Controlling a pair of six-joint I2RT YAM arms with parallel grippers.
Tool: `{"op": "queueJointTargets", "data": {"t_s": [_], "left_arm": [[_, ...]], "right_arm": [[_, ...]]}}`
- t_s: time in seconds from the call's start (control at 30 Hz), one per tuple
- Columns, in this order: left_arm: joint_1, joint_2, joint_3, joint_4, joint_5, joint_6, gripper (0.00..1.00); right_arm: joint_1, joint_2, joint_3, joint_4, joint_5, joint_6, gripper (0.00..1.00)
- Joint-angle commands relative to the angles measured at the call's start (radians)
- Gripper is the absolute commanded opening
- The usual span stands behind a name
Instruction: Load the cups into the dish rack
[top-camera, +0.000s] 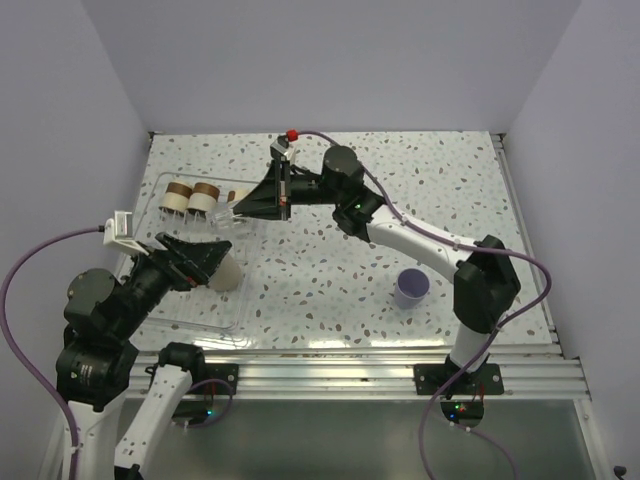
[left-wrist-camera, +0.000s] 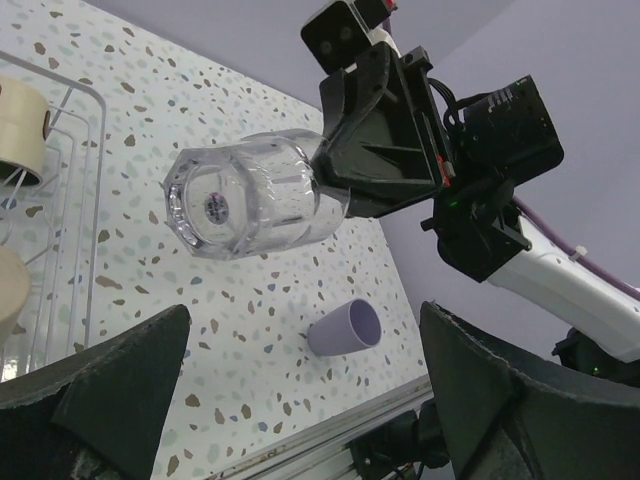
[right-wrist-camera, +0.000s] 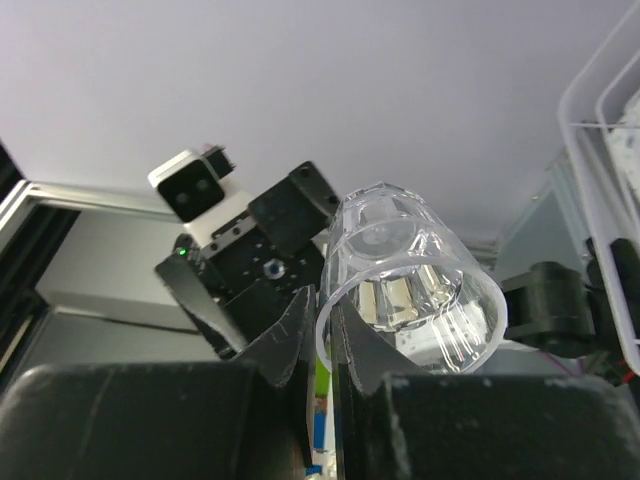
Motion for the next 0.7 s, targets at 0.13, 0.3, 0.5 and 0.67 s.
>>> {"op": "queueJointTargets", "data": {"t_s": [0.13, 0.3, 0.5, 0.67], "left_arm": [[-0.006, -0.023, 0.007, 0.058, -0.037, -0.054, 1.0], [-0.006, -0.037, 0.0, 0.091, -0.049, -0.078, 1.0], [-0.004, -0.028, -0.019, 0.128, -0.029, -0.087, 0.95], [-0.004, -0.019, -0.033, 0.148, -0.022, -0.09, 0.93]], "right_arm": [[0.011, -0.062, -0.075, 0.399, -0.025, 0.294, 0.0], [0.014, -0.068, -0.108, 0.479, -0.031, 0.34, 0.0], [0.023, -0.068, -0.163, 0.554, -0.05, 0.378, 0.0], [0.038, -0.068, -0.163, 0.565, -0.053, 0.383, 0.0]]}}
